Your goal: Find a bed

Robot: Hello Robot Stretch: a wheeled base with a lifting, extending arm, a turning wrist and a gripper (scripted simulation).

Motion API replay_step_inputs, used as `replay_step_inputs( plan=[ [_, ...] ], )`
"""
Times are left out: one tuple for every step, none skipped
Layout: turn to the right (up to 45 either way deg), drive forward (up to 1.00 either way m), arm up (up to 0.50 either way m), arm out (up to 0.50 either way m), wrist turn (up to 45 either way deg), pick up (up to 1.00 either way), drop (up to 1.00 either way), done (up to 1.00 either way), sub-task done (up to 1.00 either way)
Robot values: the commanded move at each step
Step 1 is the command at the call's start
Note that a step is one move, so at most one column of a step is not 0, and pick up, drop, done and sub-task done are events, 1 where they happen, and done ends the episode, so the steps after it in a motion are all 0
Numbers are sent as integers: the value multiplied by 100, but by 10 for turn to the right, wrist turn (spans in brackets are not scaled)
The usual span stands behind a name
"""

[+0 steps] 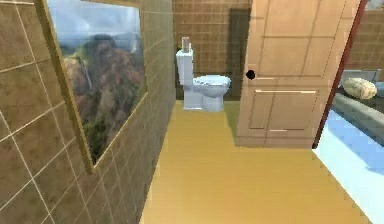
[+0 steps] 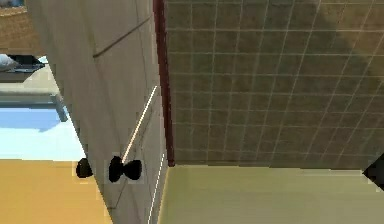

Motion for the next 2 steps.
replay_step_inputs(
  plan=[
    [0, 60, 0, 0, 0, 0, 0, 0, 0],
    [450, 0, 0, 0, 0, 0, 0, 0, 0]
  ],
)
